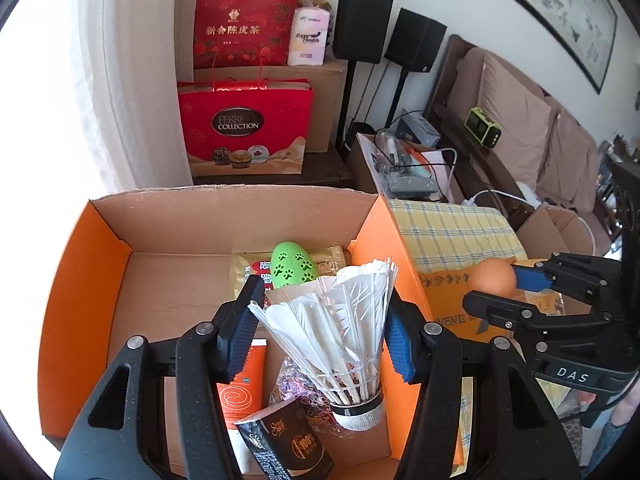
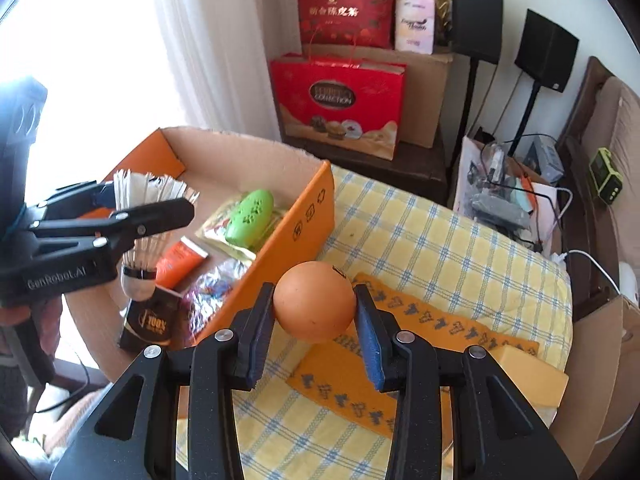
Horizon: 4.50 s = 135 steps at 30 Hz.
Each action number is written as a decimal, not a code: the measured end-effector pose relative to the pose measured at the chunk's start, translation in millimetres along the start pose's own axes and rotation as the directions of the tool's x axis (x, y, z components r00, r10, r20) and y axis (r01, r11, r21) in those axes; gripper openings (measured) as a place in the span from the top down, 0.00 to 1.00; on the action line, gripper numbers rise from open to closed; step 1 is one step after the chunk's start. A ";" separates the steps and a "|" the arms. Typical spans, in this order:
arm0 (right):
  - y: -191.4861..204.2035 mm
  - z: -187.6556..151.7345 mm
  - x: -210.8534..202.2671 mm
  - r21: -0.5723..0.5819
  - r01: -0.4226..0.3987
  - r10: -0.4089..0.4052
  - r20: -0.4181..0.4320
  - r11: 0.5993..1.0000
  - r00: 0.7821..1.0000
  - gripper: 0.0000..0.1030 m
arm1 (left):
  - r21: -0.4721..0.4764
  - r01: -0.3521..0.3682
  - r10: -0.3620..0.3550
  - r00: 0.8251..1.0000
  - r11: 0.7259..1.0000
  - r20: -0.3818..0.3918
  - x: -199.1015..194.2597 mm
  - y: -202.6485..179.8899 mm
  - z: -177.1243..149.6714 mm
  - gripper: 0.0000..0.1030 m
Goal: Organize objects
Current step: 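Lower the shuttlecock into the box with the left gripper while the right gripper drops the orange ball in, then move both grippers out of the box toward the clear yellow-lidded jar, then close the left gripper on the jar while the right gripper braces its side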
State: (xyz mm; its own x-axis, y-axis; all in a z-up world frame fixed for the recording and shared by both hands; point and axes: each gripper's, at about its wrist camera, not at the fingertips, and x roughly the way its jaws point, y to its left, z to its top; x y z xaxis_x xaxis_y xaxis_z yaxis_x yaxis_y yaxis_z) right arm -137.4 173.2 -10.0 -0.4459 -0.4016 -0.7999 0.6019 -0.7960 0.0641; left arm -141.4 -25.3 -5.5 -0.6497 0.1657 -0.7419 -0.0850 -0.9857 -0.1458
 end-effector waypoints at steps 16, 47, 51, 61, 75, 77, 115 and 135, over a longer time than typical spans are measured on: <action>32.8 11.7 -11.7 0.166 -0.023 0.000 0.137 0.986 0.991 0.62 | 0.008 -0.089 0.089 0.995 0.996 0.039 -16.6 20.5 -11.0 0.49; 88.0 -15.8 12.1 -0.039 -0.048 0.047 -0.017 0.998 0.999 0.62 | -0.034 -0.010 0.004 0.983 0.999 -0.182 36.4 40.7 -10.2 0.34; 102.1 -26.7 10.0 -0.100 -0.040 0.035 -0.051 0.994 0.998 0.62 | -0.030 0.003 -0.009 0.984 1.000 -0.177 29.2 36.7 -10.3 0.34; 105.5 -33.3 -1.1 -0.110 -0.022 0.018 -0.038 0.994 0.999 0.61 | -0.010 0.039 -0.040 0.988 0.999 -0.148 -0.4 23.9 -8.6 0.28; 78.3 -26.9 -25.0 -0.020 0.039 -0.039 0.031 0.999 0.999 0.50 | -0.037 0.047 -0.050 0.993 0.998 -0.104 -21.3 29.2 -1.5 0.21; 74.1 -26.5 -27.1 -0.008 0.044 -0.044 0.034 0.999 0.998 0.49 | -0.032 0.040 -0.043 0.994 0.999 -0.099 -23.0 28.3 -1.6 0.20; -80.4 -78.6 -86.7 0.319 0.261 -0.283 0.026 0.911 0.959 0.11 | 0.113 0.182 -0.173 0.981 0.977 -0.088 -21.1 -90.6 -6.5 0.00; -165.5 -138.6 -89.8 0.489 0.258 -0.280 -0.030 0.833 0.959 0.18 | 0.083 0.288 -0.263 0.937 0.954 -0.228 46.4 -187.2 -20.2 0.01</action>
State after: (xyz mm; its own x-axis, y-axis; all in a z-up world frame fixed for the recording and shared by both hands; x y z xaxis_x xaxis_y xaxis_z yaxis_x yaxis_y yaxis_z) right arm -105.2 403.8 -31.4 -0.5770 -0.1488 -0.8031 0.0623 -0.9884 0.1384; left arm -140.3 167.6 -25.8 -0.4143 0.4217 -0.8066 -0.3308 -0.8953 -0.2982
